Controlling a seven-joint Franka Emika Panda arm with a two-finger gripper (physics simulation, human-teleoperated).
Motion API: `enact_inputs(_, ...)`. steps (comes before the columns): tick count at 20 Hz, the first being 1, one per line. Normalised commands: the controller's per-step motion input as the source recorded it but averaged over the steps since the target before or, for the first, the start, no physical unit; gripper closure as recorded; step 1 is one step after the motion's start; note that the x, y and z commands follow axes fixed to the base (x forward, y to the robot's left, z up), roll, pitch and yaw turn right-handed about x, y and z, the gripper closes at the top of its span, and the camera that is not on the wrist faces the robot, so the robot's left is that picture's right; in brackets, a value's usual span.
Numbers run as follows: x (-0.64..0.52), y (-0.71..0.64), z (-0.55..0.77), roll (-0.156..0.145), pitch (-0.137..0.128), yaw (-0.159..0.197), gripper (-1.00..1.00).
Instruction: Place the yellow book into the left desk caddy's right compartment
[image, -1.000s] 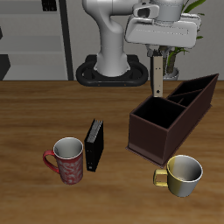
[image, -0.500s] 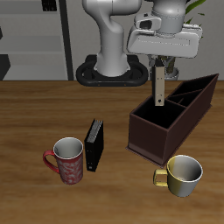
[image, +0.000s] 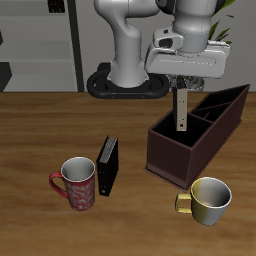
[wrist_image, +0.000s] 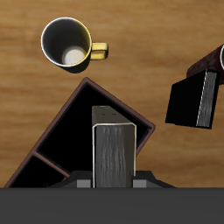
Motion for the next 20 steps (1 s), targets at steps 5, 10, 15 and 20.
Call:
enact_inputs(5, 0.14, 0.05, -0.37, 0.010, 0.043, 0.020, 1.00)
enact_inputs(10, 0.14, 0.05, -0.42, 0.013, 0.050, 0.018, 1.00)
enact_inputs(15, 0.16, 0.02, -0.50, 0.001, 0.062, 0.035, 1.00)
enact_inputs(20, 0.07, 0.01, -0.26, 0.017, 0.044, -0.006, 1.00)
